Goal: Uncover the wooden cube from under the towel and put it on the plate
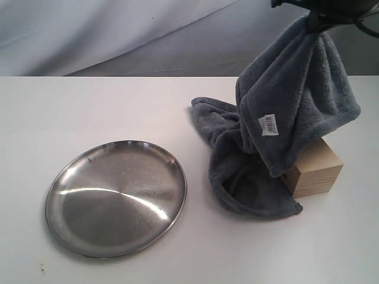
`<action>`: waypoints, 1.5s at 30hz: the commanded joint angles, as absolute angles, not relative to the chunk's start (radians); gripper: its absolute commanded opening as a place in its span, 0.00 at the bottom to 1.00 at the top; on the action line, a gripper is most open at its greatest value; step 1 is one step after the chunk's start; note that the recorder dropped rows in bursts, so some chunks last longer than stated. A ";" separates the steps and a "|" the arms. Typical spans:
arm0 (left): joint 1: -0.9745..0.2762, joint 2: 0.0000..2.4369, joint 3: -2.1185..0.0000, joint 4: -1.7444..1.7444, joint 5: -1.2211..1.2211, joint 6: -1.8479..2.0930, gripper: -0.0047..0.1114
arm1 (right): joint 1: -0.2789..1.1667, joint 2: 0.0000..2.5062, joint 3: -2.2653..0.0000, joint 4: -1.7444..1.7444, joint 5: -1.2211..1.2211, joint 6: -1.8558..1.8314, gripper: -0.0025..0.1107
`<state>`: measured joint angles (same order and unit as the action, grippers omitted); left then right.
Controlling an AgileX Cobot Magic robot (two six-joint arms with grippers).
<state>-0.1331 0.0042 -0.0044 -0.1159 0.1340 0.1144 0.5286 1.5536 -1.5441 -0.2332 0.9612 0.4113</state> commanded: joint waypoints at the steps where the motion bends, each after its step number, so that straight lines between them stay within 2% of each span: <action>1: -0.138 0.000 0.000 -0.118 0.132 0.112 0.04 | 0.529 1.602 -1.550 -0.170 0.823 0.400 0.02; 22: -0.138 0.000 0.000 -0.118 0.132 0.112 0.04 | 0.529 1.893 -1.550 -0.076 0.320 0.400 0.02; 35: -0.138 0.000 0.000 -0.118 0.132 0.112 0.04 | 0.529 2.067 -1.550 -0.076 0.150 0.400 0.02; 45: -0.138 0.000 0.000 -0.118 0.132 0.112 0.04 | 0.529 2.152 -1.550 -0.068 0.147 0.408 0.02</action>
